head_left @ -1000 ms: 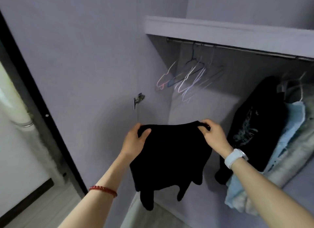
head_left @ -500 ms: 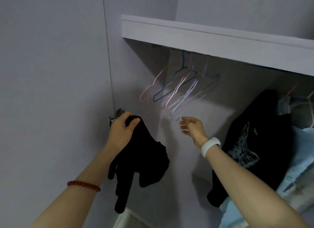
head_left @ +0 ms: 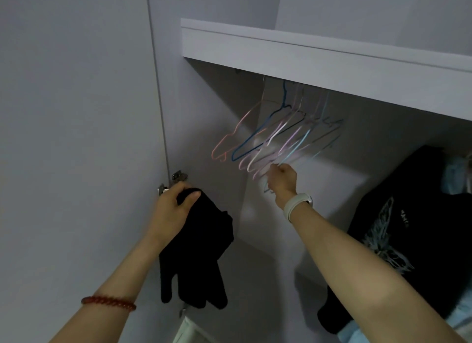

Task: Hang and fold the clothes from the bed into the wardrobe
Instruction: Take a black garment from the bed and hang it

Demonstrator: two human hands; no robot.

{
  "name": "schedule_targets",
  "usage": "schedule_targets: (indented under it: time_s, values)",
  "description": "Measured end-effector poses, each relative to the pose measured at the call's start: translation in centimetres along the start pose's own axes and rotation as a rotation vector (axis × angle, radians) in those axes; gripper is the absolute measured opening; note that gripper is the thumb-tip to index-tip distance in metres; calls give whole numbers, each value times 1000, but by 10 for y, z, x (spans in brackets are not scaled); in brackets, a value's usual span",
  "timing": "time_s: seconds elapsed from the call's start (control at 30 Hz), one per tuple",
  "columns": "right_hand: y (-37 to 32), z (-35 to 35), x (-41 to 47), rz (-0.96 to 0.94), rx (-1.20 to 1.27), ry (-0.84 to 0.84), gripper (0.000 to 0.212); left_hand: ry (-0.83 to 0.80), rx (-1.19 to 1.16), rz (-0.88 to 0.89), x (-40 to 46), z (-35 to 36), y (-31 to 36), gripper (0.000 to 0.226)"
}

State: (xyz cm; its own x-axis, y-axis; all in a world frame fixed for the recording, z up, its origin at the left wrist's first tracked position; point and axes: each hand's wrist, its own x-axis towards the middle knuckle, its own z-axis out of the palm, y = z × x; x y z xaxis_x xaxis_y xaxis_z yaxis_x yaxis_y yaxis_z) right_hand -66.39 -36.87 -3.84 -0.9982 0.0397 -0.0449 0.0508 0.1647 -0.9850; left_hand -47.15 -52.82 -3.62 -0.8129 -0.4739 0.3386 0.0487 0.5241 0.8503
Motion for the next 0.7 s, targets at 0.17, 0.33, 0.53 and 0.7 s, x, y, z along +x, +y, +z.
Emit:
schedule_targets:
  time_s: [0.17, 0.33, 0.53, 0.7]
  values:
    - [-10, -26, -23, -92, 169, -9, 29, -104, 30, -10, -2, 1, -10, 6]
    - [-14, -60, -56, -111, 180, -33, 28, -236, 4, -53, -20, 6, -13, 15]
    - [29, -84, -108, -43, 134, -34, 28, -283, -17, -57, -44, 6, -9, 10]
    - [84, -101, -190, -80, 92, -18, 27, -364, 21, -79, -70, 12, -18, 14]
